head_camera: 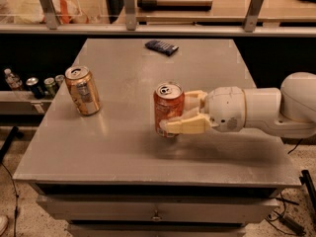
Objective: Move coke can near rxbar blueberry
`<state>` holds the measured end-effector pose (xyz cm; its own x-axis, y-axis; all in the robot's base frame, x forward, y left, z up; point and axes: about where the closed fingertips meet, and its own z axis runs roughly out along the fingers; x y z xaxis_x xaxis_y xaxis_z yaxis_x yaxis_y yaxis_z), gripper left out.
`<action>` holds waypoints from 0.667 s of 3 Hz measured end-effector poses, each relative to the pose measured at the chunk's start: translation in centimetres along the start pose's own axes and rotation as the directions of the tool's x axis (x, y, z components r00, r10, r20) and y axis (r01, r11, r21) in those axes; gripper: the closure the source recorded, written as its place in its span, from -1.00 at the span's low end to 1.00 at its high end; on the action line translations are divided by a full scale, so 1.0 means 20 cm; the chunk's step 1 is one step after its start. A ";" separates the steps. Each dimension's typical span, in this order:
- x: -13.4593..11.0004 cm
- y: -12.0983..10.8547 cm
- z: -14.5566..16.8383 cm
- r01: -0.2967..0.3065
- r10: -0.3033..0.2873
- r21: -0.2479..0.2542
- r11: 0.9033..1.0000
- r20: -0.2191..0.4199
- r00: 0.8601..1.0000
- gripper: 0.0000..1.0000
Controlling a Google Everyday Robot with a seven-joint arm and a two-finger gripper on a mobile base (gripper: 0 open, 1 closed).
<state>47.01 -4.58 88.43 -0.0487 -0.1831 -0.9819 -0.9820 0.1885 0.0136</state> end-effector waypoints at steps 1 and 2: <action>-0.02 -0.08 0.00 0.022 -0.022 0.042 0.999 0.005 1.000 1.00; -0.05 -0.23 0.02 0.039 -0.039 0.070 0.997 -0.004 0.999 1.00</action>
Offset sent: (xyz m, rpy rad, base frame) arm 0.1017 -0.0067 0.0215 -0.0342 -0.0884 -0.0937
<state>51.70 -4.97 89.26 -0.0112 -0.1946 -0.9808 -0.9679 0.2484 -0.0383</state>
